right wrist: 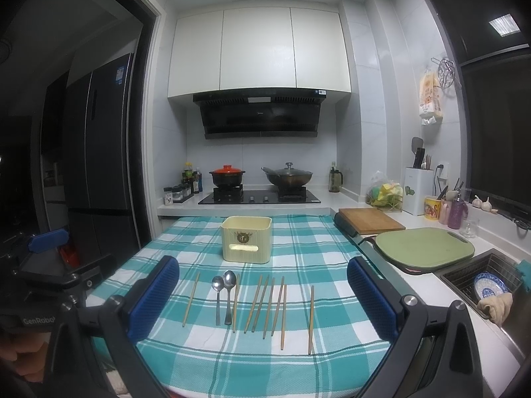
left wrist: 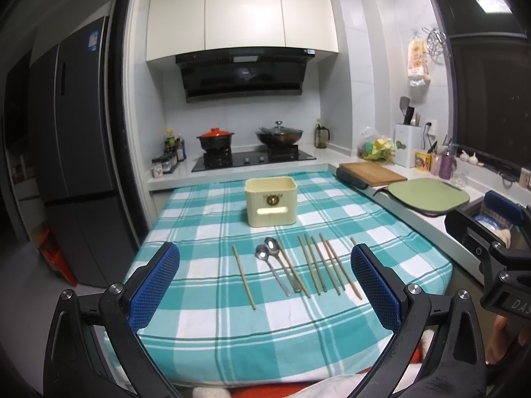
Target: Organize utensils
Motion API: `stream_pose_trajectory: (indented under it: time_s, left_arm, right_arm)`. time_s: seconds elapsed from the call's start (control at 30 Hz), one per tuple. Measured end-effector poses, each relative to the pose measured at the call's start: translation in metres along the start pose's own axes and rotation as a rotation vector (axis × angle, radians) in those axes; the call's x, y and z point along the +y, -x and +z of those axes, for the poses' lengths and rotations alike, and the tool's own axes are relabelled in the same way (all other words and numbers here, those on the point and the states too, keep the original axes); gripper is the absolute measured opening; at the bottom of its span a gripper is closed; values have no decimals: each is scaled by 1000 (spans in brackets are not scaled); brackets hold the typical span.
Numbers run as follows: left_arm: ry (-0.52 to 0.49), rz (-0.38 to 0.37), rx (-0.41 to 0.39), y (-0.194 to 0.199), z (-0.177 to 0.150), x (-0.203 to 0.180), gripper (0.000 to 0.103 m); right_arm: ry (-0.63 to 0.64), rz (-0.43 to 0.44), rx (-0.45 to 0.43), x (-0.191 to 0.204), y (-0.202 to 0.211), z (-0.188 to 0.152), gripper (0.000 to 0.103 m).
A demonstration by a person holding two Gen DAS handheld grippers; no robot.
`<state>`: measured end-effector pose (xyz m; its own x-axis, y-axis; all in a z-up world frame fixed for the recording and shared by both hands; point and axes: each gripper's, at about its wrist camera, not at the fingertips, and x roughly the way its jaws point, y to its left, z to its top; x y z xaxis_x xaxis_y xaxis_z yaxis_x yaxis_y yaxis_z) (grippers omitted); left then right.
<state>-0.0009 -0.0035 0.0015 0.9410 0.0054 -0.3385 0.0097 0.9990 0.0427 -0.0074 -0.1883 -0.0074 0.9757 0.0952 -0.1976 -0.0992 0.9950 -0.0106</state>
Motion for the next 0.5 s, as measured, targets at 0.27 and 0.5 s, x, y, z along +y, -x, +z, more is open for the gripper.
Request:
stream_pose_trajectory:
  time_s: [0.27,0.5]
  left_arm:
    - [-1,3,8,-4,1,-3,103]
    - [-2,6,16,-7,1,-4,103]
  right_arm:
    - [-1,0,6,-1,-2,-3,103]
    - [-2,3,14,-3,-7,-4,103]
